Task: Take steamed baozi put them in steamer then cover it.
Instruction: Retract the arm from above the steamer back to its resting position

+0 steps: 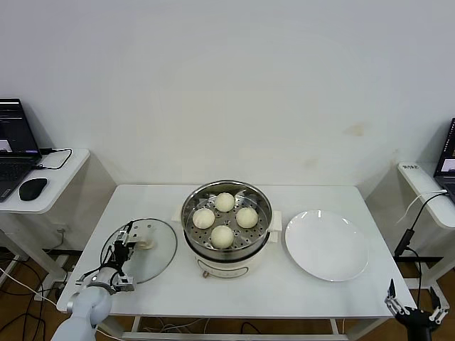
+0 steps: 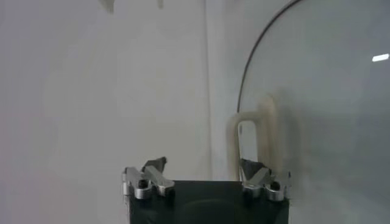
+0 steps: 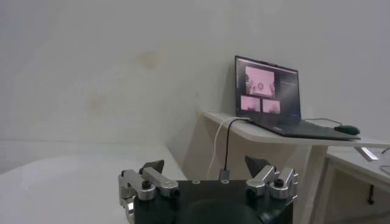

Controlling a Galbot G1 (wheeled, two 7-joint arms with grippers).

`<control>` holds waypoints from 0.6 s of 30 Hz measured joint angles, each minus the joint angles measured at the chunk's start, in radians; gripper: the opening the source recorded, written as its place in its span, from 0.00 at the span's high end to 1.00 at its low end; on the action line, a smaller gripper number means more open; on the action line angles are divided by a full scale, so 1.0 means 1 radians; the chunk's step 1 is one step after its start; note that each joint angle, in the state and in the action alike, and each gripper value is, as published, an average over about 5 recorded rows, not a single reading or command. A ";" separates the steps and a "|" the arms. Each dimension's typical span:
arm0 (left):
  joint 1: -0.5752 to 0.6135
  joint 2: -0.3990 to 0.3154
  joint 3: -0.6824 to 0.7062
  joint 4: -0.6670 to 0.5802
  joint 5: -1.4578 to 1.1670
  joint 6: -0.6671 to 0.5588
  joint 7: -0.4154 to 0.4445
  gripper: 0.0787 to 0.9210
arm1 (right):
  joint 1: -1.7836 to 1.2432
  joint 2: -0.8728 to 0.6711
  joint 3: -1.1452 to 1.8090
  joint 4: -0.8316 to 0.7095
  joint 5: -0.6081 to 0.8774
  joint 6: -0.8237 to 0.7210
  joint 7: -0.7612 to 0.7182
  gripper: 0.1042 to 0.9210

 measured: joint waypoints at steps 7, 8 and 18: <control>-0.008 -0.005 0.001 0.025 -0.021 -0.003 -0.004 0.63 | -0.001 0.000 -0.005 0.000 -0.005 0.003 -0.002 0.12; -0.010 -0.006 0.001 0.029 -0.024 -0.004 -0.006 0.66 | -0.002 0.000 -0.006 -0.001 -0.006 0.004 -0.002 0.12; -0.006 -0.021 -0.011 0.052 -0.049 -0.025 -0.039 0.92 | -0.003 0.001 -0.012 -0.001 -0.022 0.012 -0.004 0.12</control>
